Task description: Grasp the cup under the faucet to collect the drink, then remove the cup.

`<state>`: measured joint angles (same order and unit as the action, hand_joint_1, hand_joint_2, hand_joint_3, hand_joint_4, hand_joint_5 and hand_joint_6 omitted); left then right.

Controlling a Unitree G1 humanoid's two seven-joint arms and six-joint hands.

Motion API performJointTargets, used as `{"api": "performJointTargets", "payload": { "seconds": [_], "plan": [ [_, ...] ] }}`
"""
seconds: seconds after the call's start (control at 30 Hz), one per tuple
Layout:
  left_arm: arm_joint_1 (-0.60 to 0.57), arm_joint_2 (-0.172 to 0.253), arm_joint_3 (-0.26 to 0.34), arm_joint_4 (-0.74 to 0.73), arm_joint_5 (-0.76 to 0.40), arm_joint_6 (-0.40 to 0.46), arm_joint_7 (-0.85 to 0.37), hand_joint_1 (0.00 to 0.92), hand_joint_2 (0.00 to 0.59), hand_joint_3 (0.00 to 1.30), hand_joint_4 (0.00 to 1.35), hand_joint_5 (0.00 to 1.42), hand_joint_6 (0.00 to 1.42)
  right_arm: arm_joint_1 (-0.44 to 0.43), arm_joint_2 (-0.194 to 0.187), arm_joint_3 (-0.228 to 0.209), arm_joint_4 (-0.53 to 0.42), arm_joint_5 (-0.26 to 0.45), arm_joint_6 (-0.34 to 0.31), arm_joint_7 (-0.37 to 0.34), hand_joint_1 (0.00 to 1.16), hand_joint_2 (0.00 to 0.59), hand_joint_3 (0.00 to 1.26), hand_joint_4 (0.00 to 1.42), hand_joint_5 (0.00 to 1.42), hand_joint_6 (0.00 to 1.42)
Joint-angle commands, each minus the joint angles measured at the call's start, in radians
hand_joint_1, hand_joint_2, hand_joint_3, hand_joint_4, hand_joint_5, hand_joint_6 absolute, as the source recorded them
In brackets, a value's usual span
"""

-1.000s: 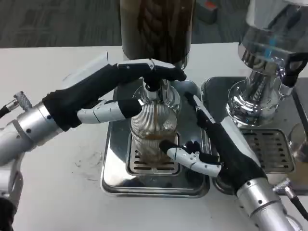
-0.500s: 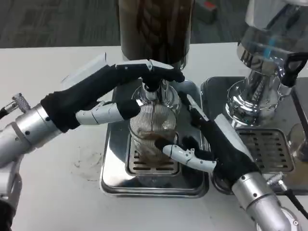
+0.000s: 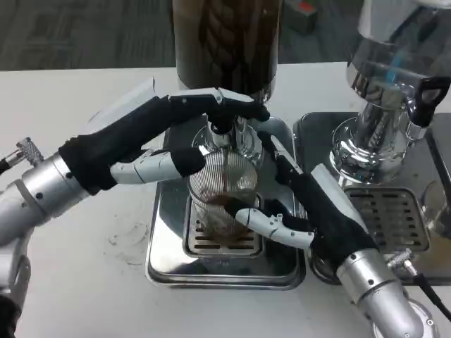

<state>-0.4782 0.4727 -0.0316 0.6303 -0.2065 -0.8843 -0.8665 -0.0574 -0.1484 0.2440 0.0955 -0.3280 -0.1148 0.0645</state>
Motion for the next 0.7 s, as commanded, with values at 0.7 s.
{"api": "performJointTargets", "payload": {
  "seconds": [0.7],
  "plan": [
    [0.052, 0.026, -0.018, -0.009, 0.035, 0.015, -0.013, 0.000, 0.079, 0.36, 0.26, 0.24, 0.17, -0.020, 0.007, 0.008, 0.001, 0.016, -0.010, 0.011, 0.51, 0.201, 0.00, 0.00, 0.00, 0.11]
  ]
}}
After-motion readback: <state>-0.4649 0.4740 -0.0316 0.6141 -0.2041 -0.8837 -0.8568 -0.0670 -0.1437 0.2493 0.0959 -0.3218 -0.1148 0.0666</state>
